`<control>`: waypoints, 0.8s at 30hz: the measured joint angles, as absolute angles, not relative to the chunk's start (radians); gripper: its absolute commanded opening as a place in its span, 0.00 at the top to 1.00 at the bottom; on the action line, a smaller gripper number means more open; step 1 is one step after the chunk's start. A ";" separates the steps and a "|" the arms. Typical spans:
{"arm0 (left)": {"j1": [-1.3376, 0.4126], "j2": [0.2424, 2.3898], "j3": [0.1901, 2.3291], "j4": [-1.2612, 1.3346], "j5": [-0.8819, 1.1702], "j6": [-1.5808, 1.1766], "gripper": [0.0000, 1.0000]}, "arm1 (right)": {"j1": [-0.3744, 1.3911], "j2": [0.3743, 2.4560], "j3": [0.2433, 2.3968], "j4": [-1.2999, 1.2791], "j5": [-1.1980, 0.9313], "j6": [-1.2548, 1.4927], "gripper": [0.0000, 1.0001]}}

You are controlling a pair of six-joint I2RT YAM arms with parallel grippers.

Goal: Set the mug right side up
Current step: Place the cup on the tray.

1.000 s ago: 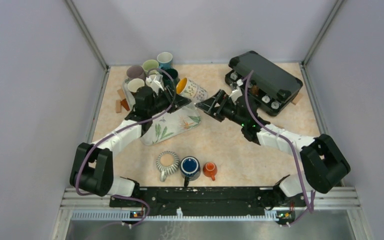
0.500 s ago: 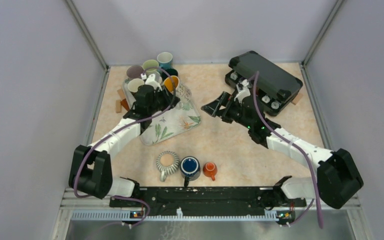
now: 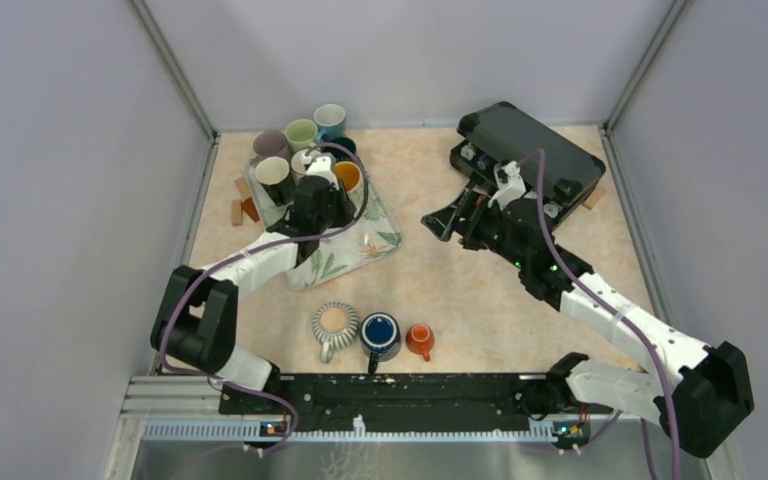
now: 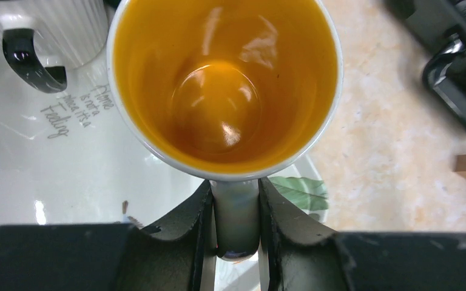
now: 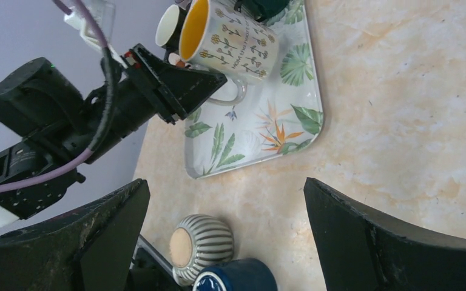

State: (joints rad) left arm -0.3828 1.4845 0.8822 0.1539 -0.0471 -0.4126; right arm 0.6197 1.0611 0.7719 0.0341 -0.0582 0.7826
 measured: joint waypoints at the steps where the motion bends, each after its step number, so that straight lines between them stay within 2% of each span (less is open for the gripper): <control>1: -0.387 1.499 0.882 0.153 -0.056 -0.405 1.00 | 0.620 1.052 0.772 0.027 -0.053 0.778 0.01; 24: -0.435 1.718 1.057 0.069 -0.233 -0.287 0.99 | 0.620 0.958 0.732 -0.076 -0.017 0.739 0.01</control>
